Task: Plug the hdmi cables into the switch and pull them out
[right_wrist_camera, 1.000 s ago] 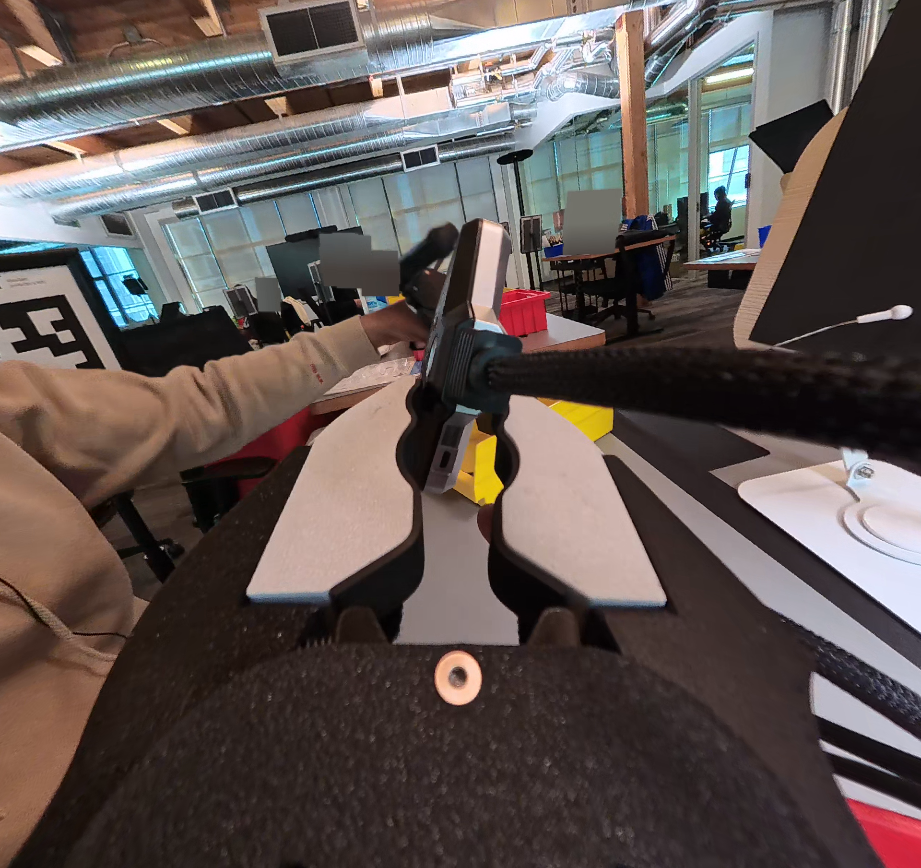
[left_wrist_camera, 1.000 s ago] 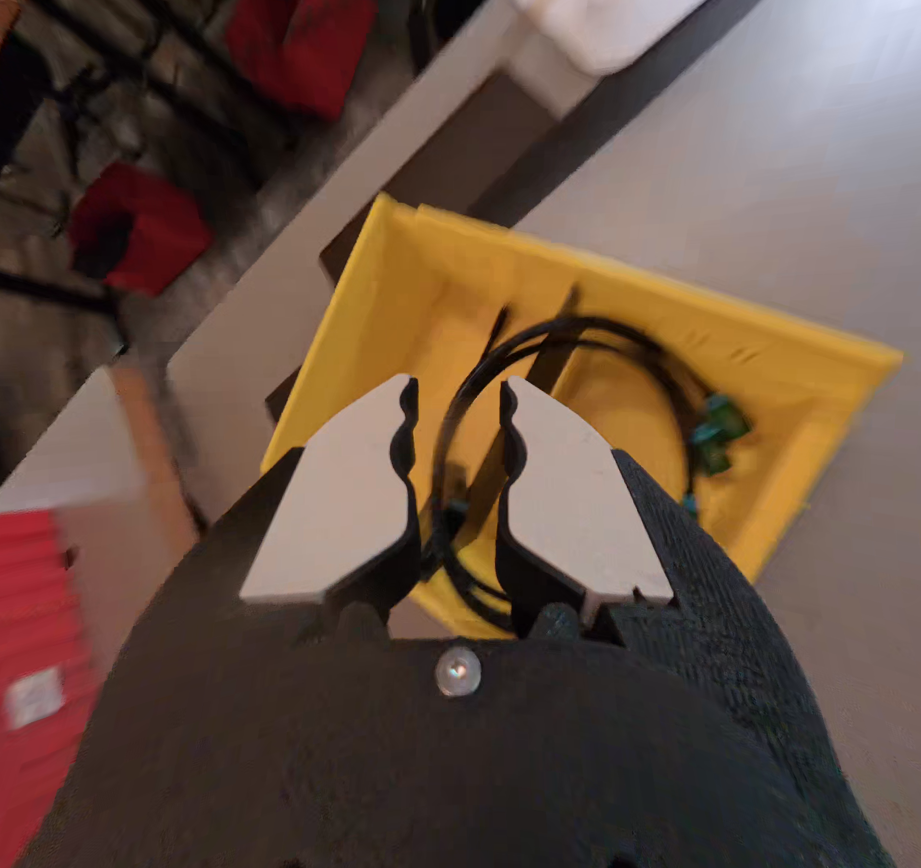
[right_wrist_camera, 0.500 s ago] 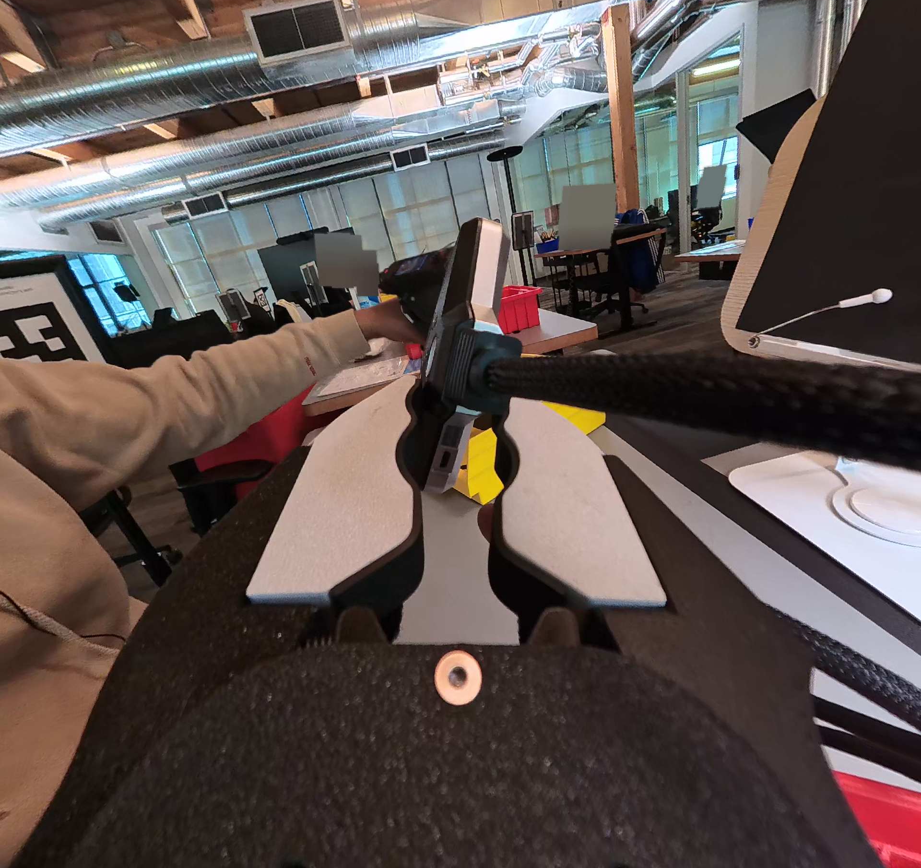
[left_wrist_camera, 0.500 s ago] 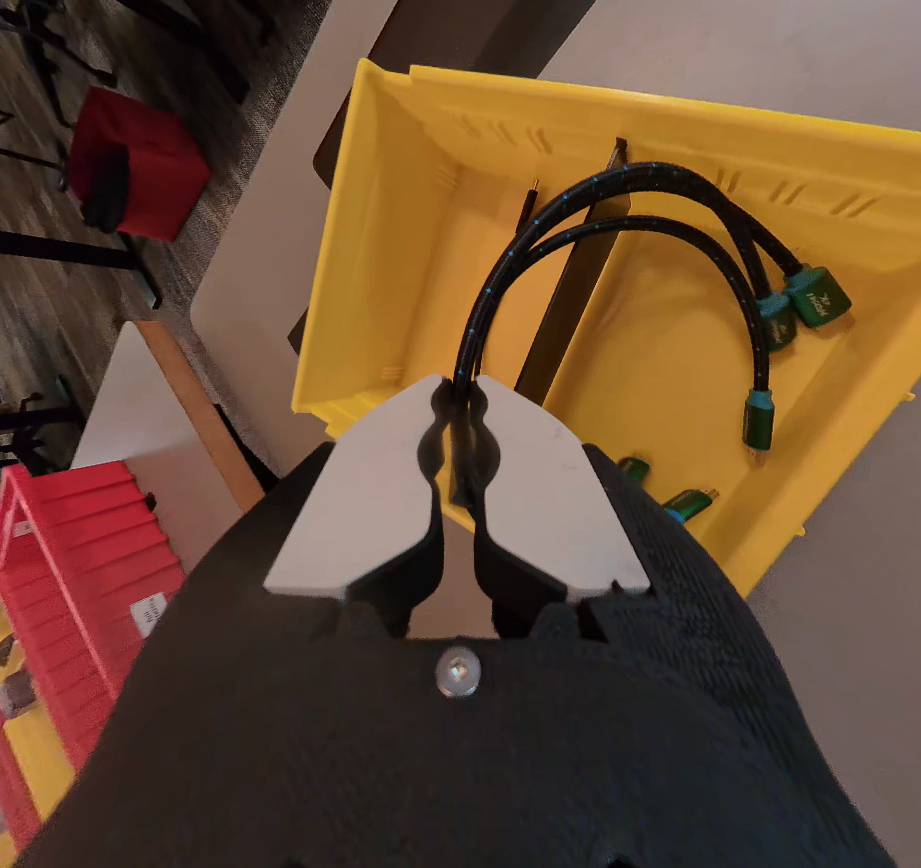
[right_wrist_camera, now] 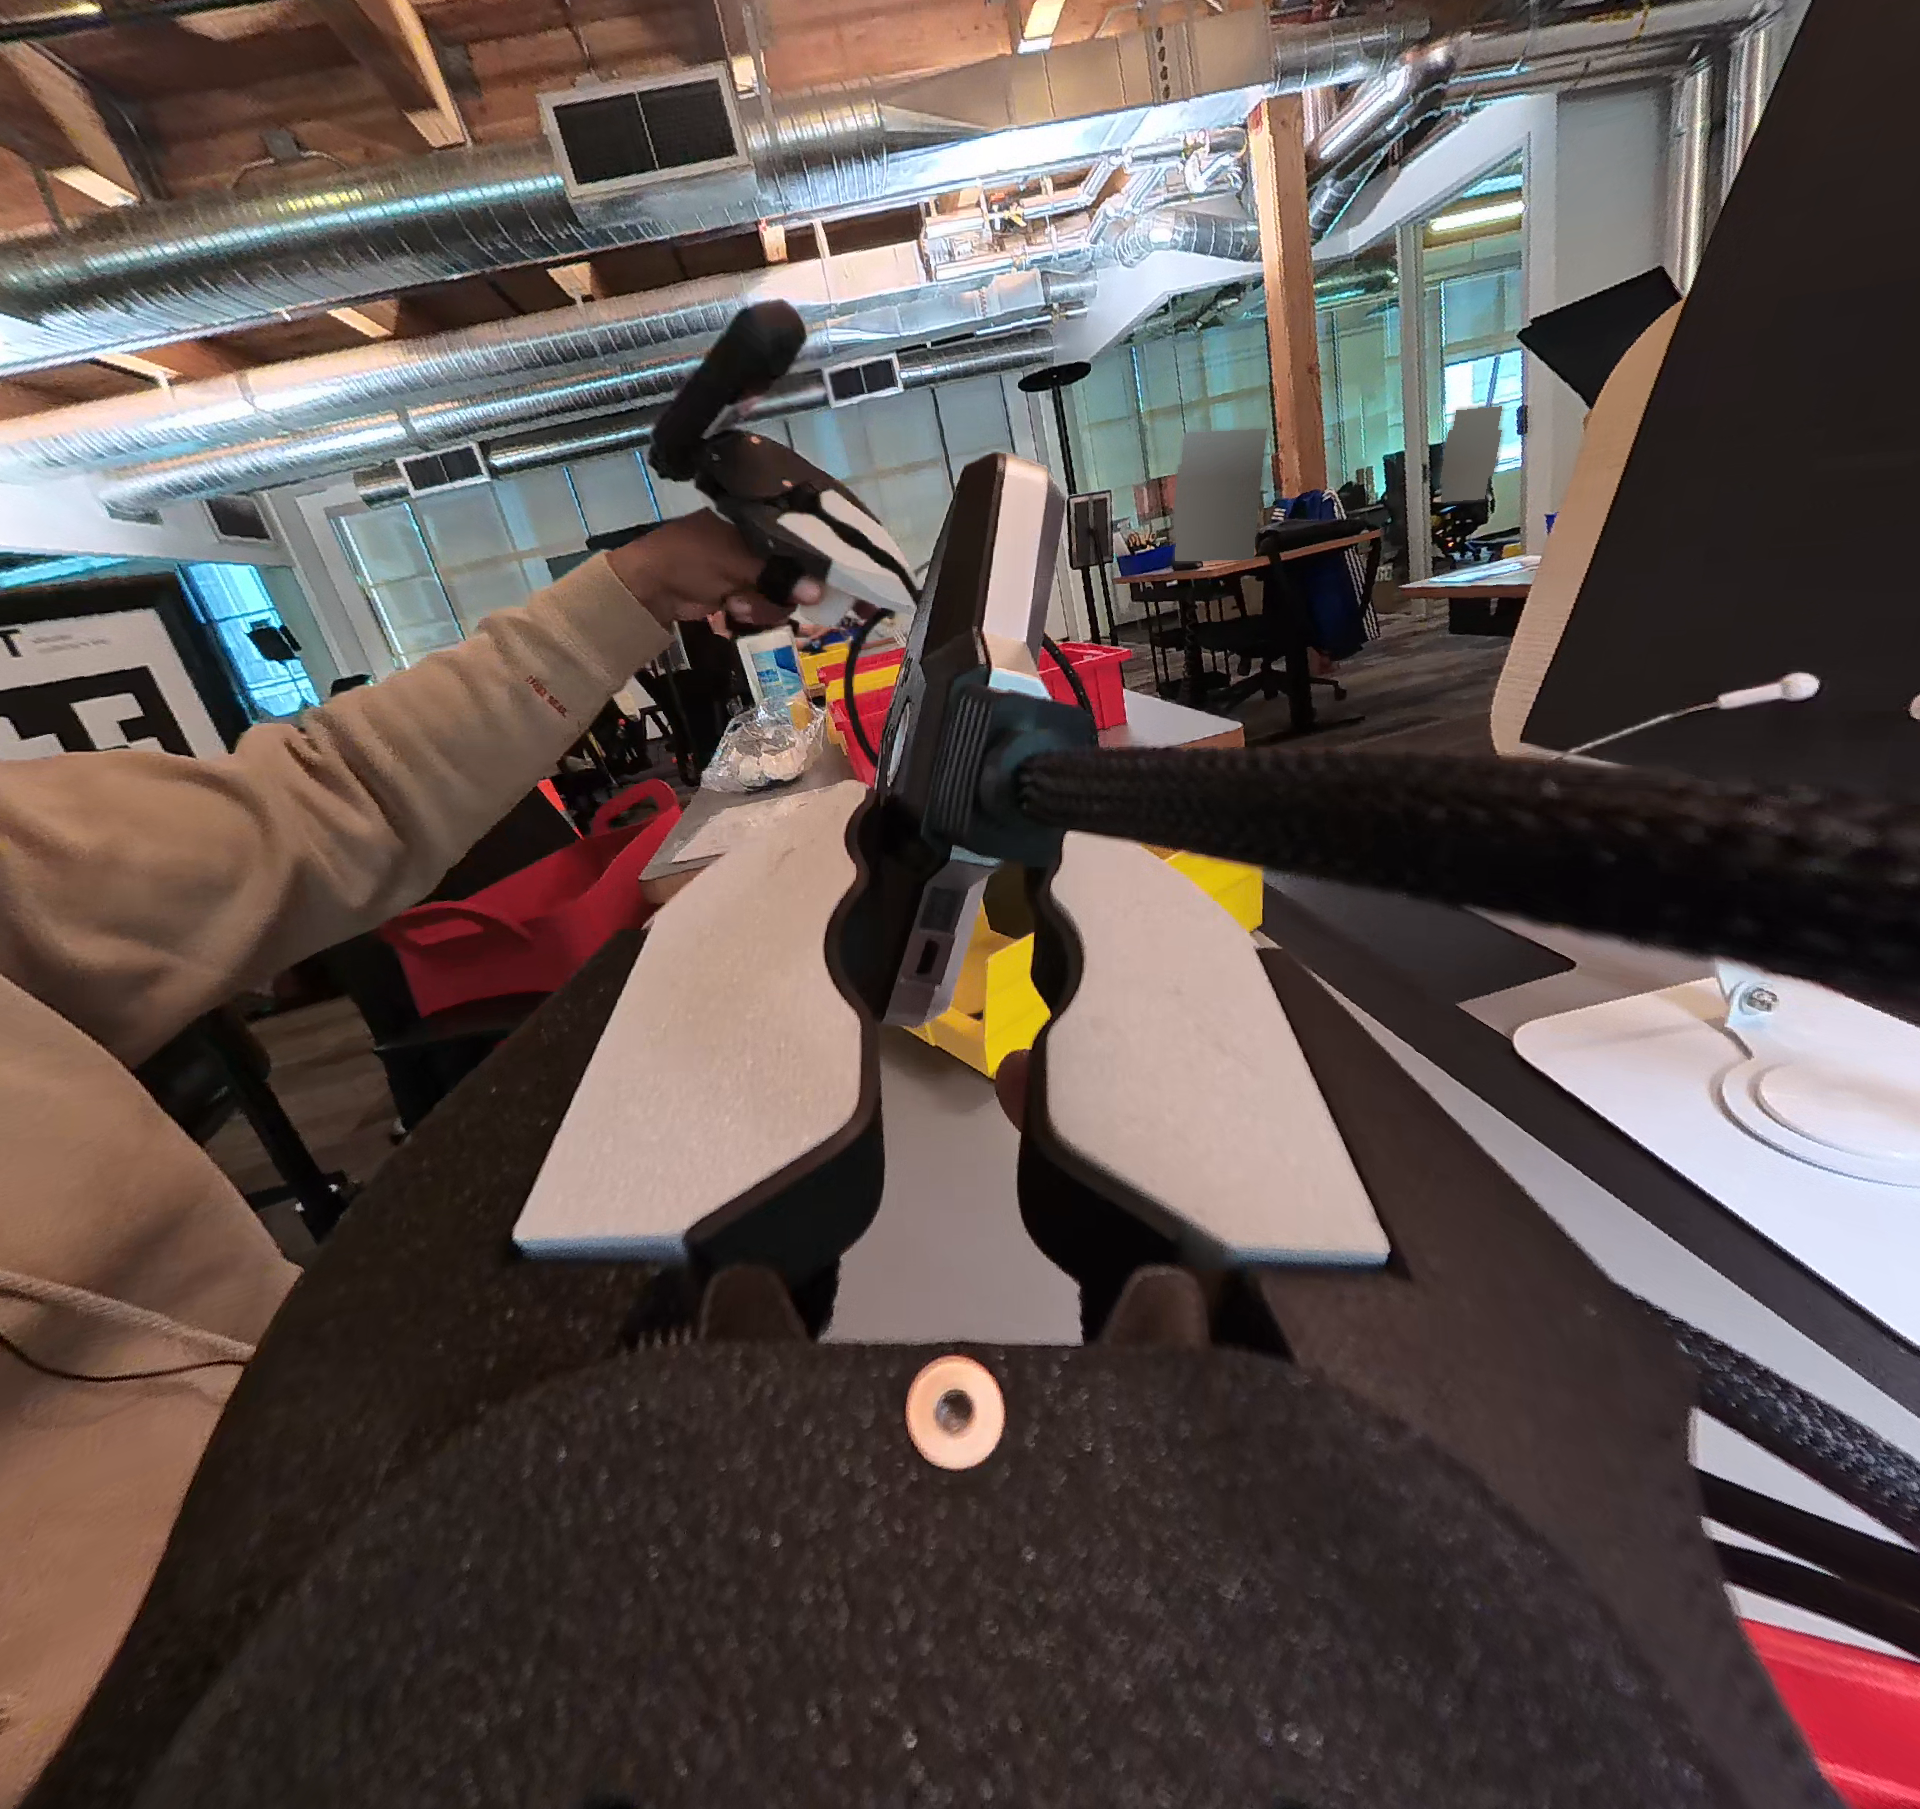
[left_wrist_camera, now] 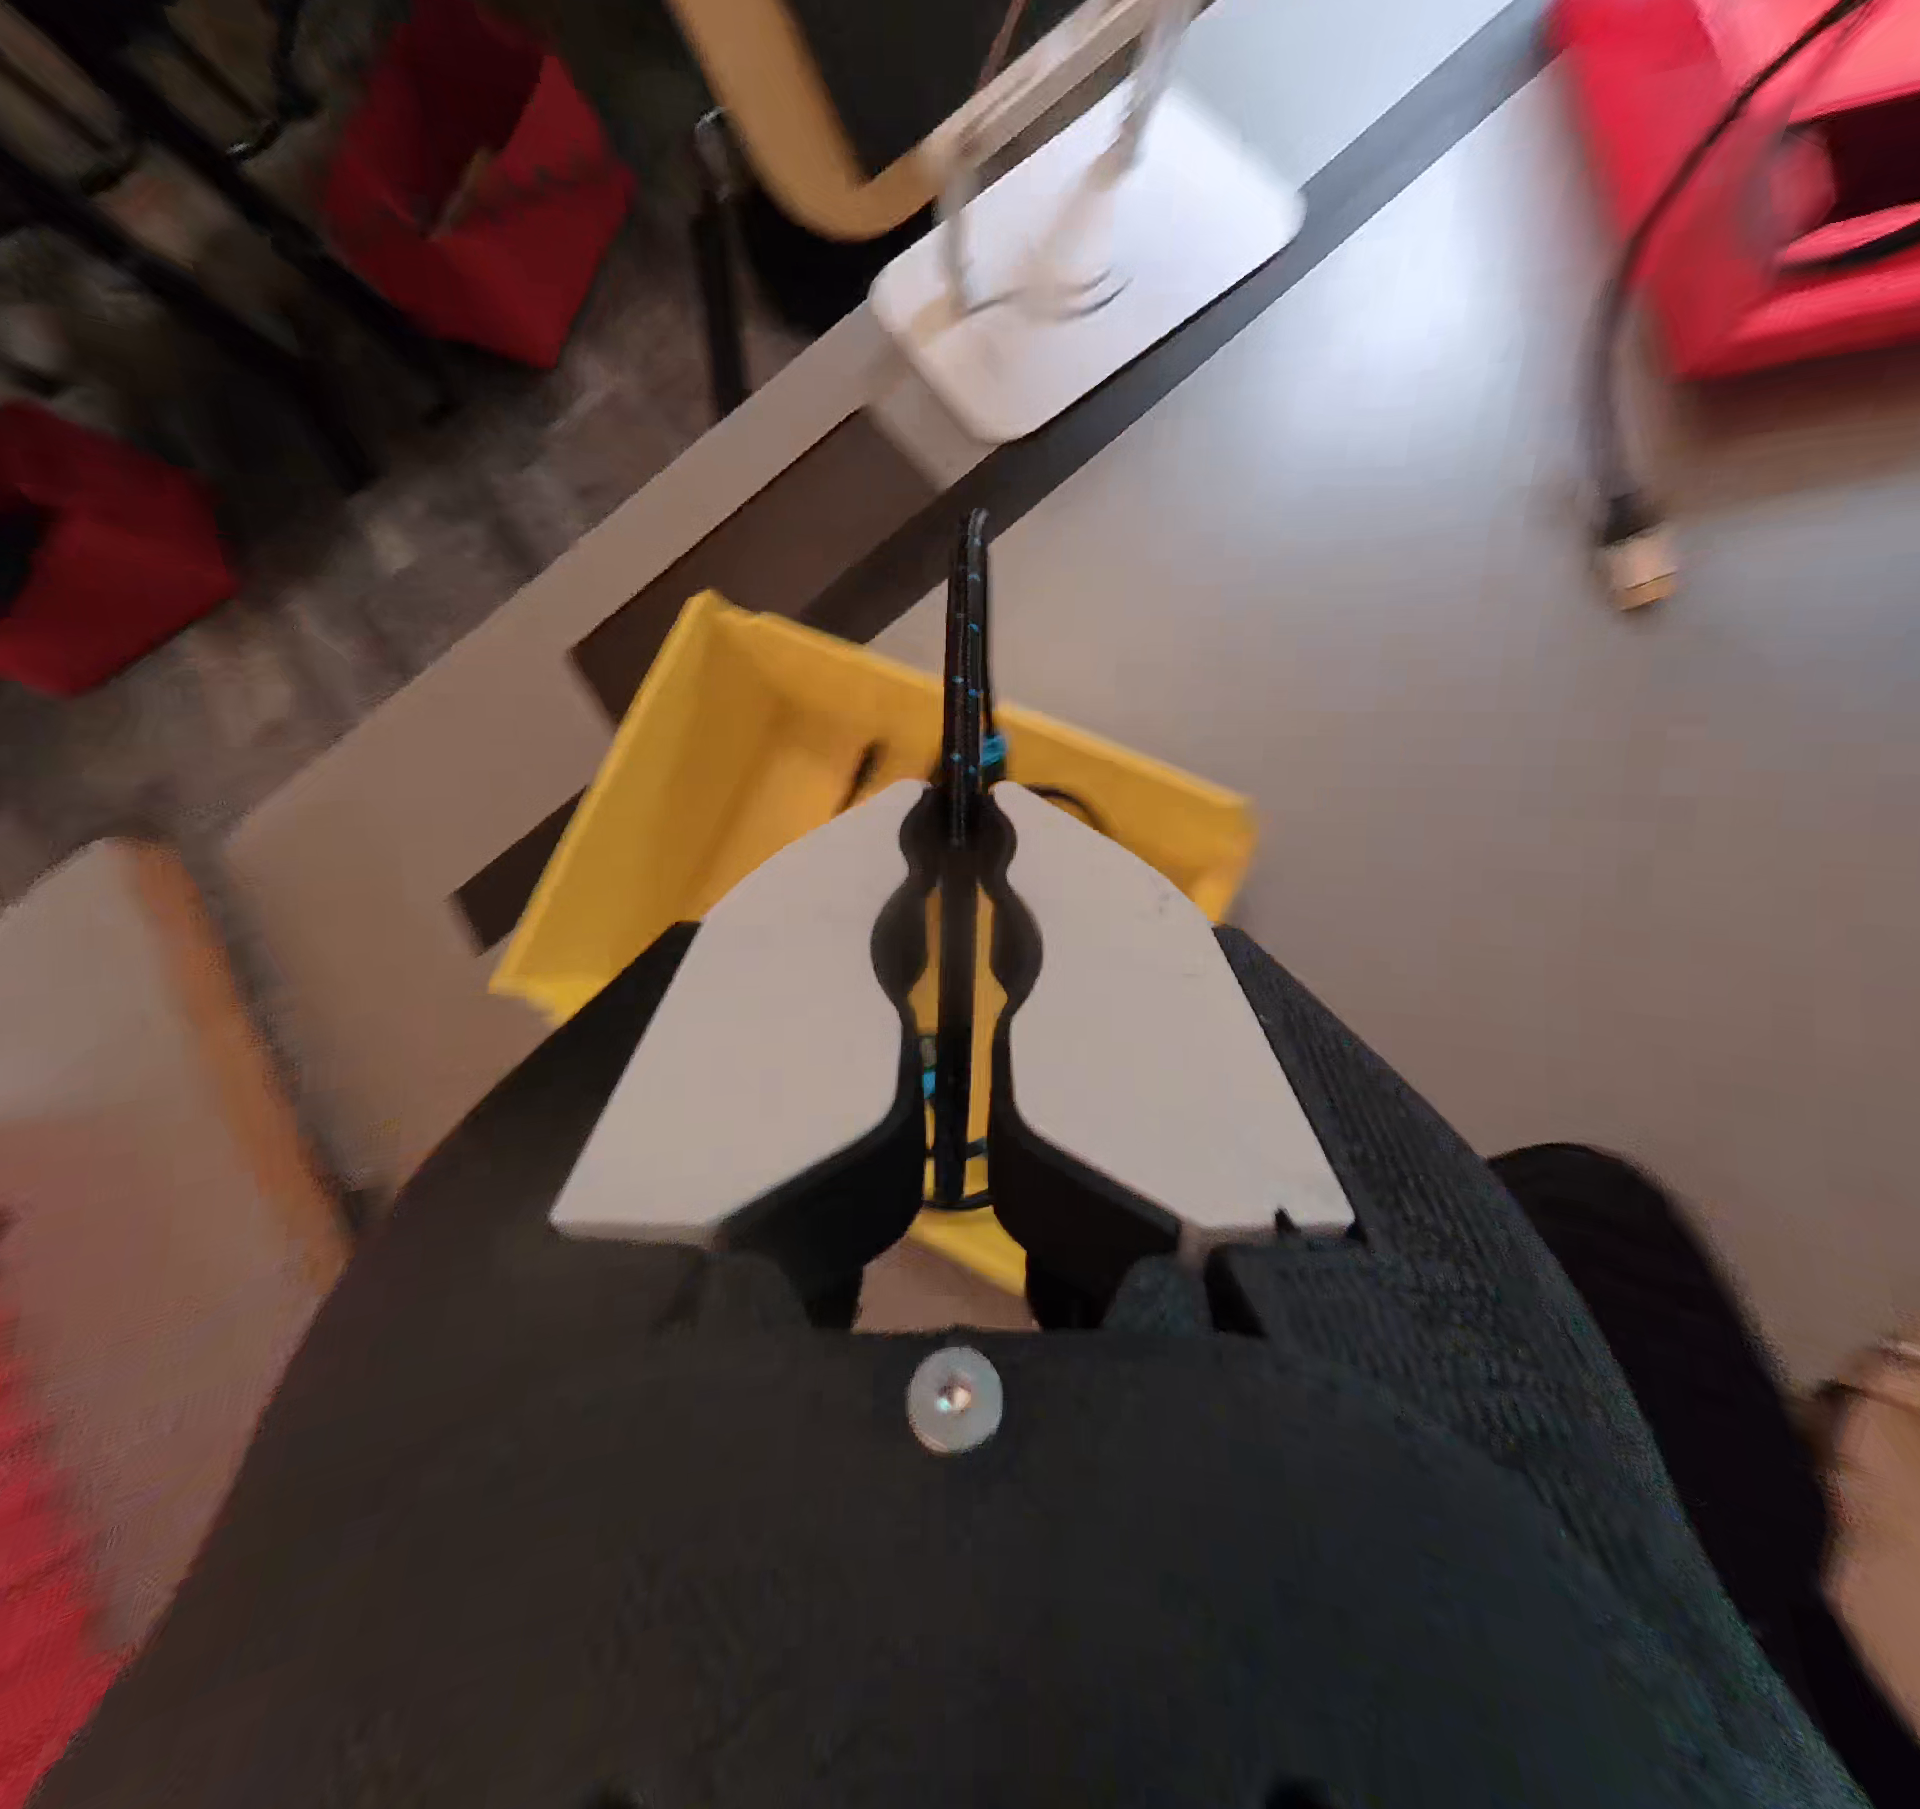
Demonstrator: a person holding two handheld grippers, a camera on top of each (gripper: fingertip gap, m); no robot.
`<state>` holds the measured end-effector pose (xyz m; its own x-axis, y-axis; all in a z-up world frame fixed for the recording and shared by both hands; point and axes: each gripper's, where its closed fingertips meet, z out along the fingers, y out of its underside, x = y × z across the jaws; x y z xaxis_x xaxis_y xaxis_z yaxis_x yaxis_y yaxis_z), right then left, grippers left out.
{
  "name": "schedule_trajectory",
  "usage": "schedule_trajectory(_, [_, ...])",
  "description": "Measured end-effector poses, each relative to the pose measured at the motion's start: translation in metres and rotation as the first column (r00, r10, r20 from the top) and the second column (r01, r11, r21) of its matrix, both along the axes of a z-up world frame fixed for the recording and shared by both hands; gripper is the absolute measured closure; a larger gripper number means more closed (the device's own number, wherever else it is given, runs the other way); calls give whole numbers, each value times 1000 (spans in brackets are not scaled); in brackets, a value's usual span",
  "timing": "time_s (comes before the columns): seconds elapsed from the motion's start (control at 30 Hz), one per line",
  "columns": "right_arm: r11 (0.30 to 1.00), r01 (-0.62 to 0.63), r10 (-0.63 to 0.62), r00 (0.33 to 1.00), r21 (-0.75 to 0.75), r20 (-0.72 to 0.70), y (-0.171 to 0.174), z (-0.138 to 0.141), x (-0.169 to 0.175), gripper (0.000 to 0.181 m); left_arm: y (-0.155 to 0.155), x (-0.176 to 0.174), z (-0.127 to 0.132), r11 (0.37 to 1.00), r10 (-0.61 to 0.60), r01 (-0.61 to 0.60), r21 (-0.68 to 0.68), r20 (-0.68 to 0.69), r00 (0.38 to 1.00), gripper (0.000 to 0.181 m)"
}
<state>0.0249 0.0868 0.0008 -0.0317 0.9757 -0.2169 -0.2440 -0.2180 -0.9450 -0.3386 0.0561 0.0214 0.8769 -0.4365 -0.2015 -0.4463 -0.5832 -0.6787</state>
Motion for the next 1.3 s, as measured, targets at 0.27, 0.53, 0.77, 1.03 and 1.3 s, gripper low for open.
schedule_trajectory(0.27, [1000, 3, -3, 1000, 10, -18, -3, 7, 7, 155, -32, 140, -21, 956, -227, 291, -37, 535, 814, 174])
schedule_trajectory(0.53, [1000, 7, -7, 1000, -4, -16, 1, 4, 9, 155, -21, 178, -136, 946, -78, 270, -179, 682, 727, 174])
schedule_trajectory(0.77, [1000, 11, -12, 1000, -15, -8, 6, 0, 8, 155, -16, 155, -205, 957, -26, 175, -229, 535, 844, 173])
schedule_trajectory(1.03, [1000, 8, -8, 1000, -17, -3, 4, -1, 6, 155, -38, 146, -210, 963, -181, 230, -143, 291, 939, 158])
schedule_trajectory(1.3, [1000, -26, 25, 1000, -19, -2, -1, -3, 2, 156, -124, 201, -231, 716, -646, 671, -192, 183, 741, 149])
